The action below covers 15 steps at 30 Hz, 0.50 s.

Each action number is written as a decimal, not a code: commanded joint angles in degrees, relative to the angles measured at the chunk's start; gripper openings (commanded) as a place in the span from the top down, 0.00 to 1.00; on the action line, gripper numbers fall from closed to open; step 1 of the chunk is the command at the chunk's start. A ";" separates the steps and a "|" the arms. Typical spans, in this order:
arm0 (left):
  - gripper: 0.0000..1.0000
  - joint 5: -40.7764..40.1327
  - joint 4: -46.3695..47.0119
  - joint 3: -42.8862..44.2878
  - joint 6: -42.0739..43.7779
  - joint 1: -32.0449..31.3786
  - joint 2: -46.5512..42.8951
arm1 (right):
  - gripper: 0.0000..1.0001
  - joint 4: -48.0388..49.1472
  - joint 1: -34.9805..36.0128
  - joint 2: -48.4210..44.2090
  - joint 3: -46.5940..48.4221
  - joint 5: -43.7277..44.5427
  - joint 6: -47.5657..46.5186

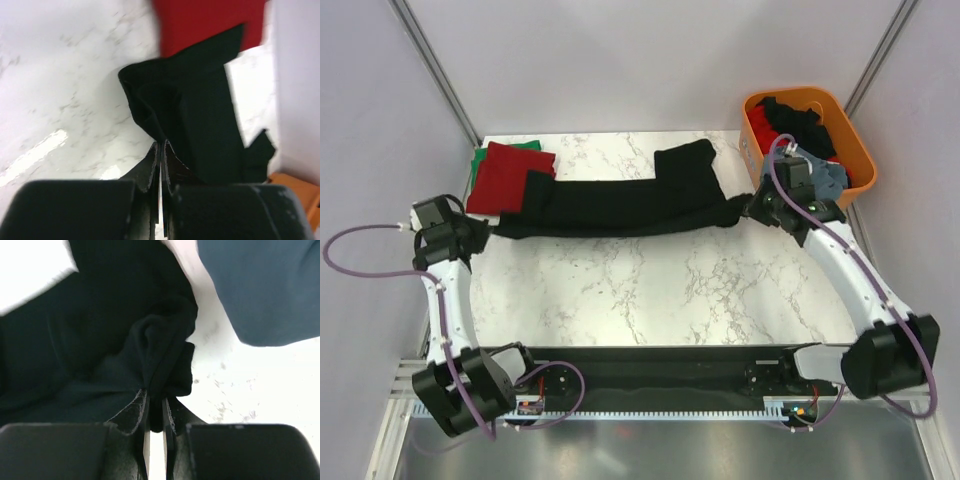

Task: Fold and stack the t-shirts

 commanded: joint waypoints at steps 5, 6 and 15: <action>0.98 -0.22 -6.42 -3.06 3.08 2.27 -8.52 | 1.00 -6.43 -0.04 -10.47 -10.02 2.40 -0.12; 0.98 0.23 -6.33 -5.08 3.00 2.62 -10.01 | 1.00 -6.00 -0.12 -11.61 -12.22 1.61 0.31; 0.98 1.38 -7.82 -16.97 2.39 5.34 -16.35 | 1.00 -8.27 -0.12 -19.53 -23.84 0.29 1.11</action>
